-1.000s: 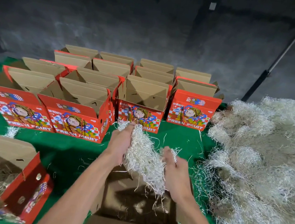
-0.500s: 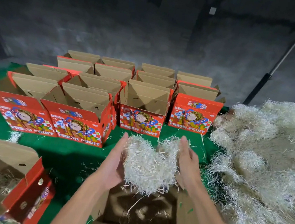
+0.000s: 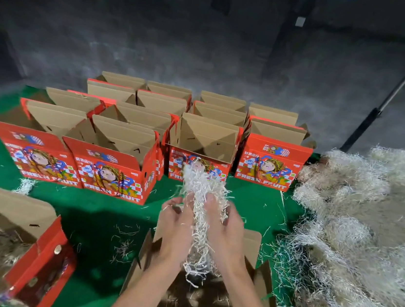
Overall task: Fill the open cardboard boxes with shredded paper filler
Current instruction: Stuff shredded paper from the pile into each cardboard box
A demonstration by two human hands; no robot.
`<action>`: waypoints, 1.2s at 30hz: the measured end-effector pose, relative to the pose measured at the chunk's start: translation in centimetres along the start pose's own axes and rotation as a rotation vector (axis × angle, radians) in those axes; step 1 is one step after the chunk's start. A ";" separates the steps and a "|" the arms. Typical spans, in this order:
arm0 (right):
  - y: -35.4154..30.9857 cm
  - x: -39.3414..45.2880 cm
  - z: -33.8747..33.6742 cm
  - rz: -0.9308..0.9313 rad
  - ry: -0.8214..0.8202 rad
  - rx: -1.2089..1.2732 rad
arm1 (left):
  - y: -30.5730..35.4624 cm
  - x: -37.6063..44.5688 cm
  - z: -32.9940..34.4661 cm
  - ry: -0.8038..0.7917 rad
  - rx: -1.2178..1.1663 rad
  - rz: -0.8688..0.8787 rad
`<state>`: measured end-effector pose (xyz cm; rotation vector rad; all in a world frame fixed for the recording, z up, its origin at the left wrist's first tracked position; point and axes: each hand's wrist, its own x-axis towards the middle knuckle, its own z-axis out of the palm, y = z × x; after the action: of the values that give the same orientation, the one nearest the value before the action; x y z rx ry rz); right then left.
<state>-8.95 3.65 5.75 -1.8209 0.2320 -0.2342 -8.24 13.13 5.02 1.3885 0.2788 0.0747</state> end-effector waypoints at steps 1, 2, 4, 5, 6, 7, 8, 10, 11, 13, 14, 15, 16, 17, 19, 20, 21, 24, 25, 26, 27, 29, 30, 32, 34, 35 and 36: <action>0.0 0.0 0.0 -0.027 -0.009 -0.065 | -0.3 -0.2 0.1 -0.033 0.028 -0.027; 0.1 0.0 -0.1 -0.065 0.010 -0.135 | -0.5 -0.4 0.3 -0.048 0.055 -0.058; 0.3 0.1 -0.1 -0.123 0.071 -0.215 | -0.7 -0.6 0.7 -0.022 0.112 -0.066; 0.3 0.1 -0.2 -0.123 0.071 -0.207 | -0.8 -0.6 0.8 -0.003 0.120 -0.052; 0.3 0.1 -0.1 -0.106 0.066 -0.160 | -0.7 -0.6 0.9 0.012 0.121 -0.049; 0.5 0.2 -0.1 -0.084 0.064 -0.113 | -0.6 -0.5 1.1 0.016 0.092 -0.052; 0.7 0.3 0.0 -0.051 0.067 -0.088 | -0.4 -0.3 1.3 0.006 0.052 -0.067; 1.0 0.5 0.1 0.009 0.086 -0.049 | -0.4 0.0 1.7 -0.030 -0.008 -0.092; 1.2 0.6 0.2 0.022 0.098 -0.023 | -0.5 0.0 1.9 -0.052 -0.033 -0.107; 1.2 0.6 0.3 0.054 0.099 0.052 | -0.8 0.4 2.1 -0.034 -0.031 -0.160; 1.1 0.6 0.3 0.090 0.098 0.100 | -0.6 0.5 2.1 -0.017 -0.017 -0.171; 1.2 0.6 0.2 0.141 0.095 0.155 | -0.4 0.7 2.0 -0.006 0.014 -0.169; 1.2 0.7 0.1 0.195 0.095 0.200 | -0.1 0.8 1.9 -0.010 0.053 -0.168; 1.3 0.7 0.0 0.228 0.101 0.227 | 0.0 1.1 1.8 -0.025 0.076 -0.168; 0.9 0.9 -0.5 0.202 0.125 0.236 | 0.3 1.5 1.7 -0.051 0.071 -0.186; 0.6 0.9 -0.8 0.167 0.137 0.220 | 0.5 1.6 1.7 -0.052 0.069 -0.198; 0.2 0.8 -1.0 0.135 0.154 0.192 | 0.5 1.7 1.7 -0.046 0.087 -0.207; -0.6 0.7 -1.6 0.046 0.209 0.084 | 0.4 2.1 1.8 -0.042 0.205 -0.233; -0.8 0.7 -1.8 0.035 0.209 0.079 | 0.3 2.4 1.8 -0.047 0.220 -0.238; -0.9 0.8 -1.9 0.030 0.202 0.087 | 0.1 2.9 1.6 -0.045 0.223 -0.236; -1.0 0.8 -1.9 0.024 0.199 0.099 | 0.0 3.3 1.4 -0.038 0.226 -0.229; -0.8 0.6 -2.0 0.012 0.203 0.121 | -0.4 4.0 0.8 0.005 0.262 -0.205; -0.8 0.7 -2.1 0.016 0.200 0.133 | -0.6 4.1 0.8 0.024 0.278 -0.195; -0.9 1.0 -2.4 0.042 0.208 0.148 | -1.1 3.5 0.8 0.034 0.280 -0.155; -1.5 1.4 -2.7 0.107 0.216 0.159 | -1.5 2.8 0.9 0.029 0.270 -0.104; -1.5 1.5 -2.7 0.112 0.228 0.172 | -1.6 2.9 0.8 0.024 0.272 -0.083; -1.4 1.4 -2.6 0.109 0.242 0.185 | -1.7 3.3 0.7 0.019 0.284 -0.076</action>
<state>-8.31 1.21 7.77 -1.5902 0.4625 -0.3872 -5.10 12.90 3.01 1.6576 0.3676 -0.0156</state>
